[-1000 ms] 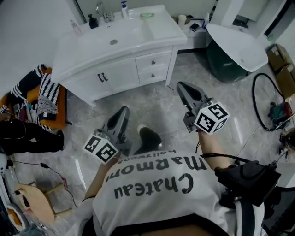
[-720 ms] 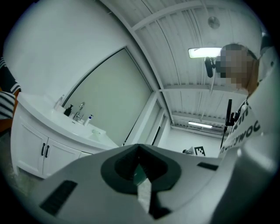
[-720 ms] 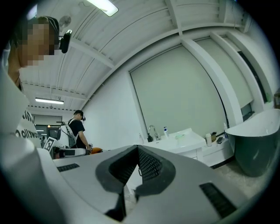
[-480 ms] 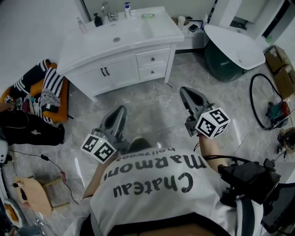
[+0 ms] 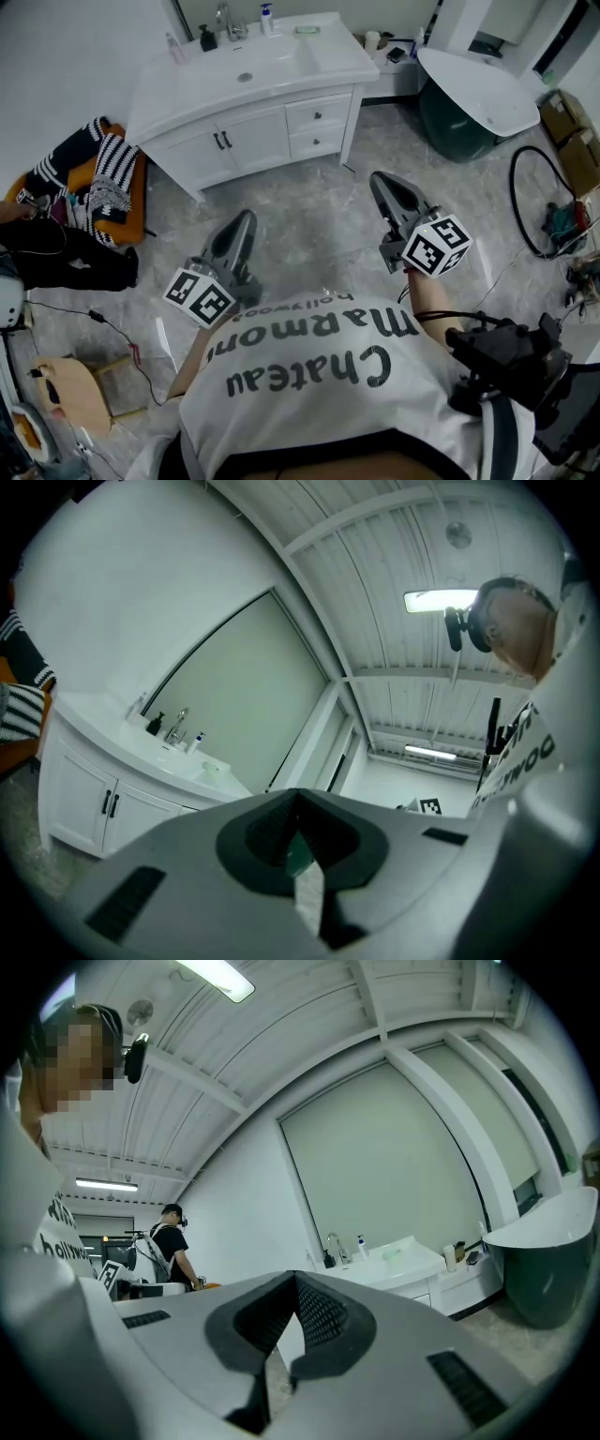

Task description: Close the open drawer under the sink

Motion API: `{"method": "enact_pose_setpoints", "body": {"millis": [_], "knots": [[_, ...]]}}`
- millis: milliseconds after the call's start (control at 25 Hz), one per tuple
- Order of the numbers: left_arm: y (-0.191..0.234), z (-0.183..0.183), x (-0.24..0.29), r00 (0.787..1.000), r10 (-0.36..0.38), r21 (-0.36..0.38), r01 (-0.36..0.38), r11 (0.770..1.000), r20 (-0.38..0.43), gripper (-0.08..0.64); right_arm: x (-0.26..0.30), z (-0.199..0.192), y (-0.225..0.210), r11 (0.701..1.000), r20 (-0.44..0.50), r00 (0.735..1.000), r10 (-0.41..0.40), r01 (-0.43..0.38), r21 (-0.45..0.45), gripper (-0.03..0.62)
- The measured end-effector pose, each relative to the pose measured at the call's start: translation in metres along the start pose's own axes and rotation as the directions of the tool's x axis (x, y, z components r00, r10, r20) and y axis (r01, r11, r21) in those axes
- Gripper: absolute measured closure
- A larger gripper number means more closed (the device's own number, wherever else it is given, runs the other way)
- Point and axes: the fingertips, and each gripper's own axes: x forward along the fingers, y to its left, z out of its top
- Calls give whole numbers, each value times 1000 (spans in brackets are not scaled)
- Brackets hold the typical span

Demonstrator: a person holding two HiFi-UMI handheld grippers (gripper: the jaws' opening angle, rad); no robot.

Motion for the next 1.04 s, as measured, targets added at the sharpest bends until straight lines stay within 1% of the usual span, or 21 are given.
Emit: {"method": "enact_pose_setpoints", "body": {"millis": [80,200,360,480,680,1040], "knots": [[1,2,-5,1000,-1,7,1,1000,-5,551,0,2,4,1000,0,1000,-6,6,-10,581],[3,2,-9,1000,13,-1,-13,1000,-11,551,-5,3,4,1000,4,1000,-17,17,1,581],[11,4,-16,1000,4,-4,-4,1000,-19,551,-7,-2,13,999,-9,999,-40,40,-8,581],[19,6,-21,1000,9,-9,-9,1000,-17,551,-9,-5,18,999,-8,999,-52,52,10,581],[24,9,-17,1000,4,-18,-4,1000,-3,551,-10,-5,20,998,-20,998,-61,61,-4,581],[22,2,-11,1000,-14,-22,14,1000,-10,551,-14,-5,17,998,-15,998,-67,67,-8,581]]}}
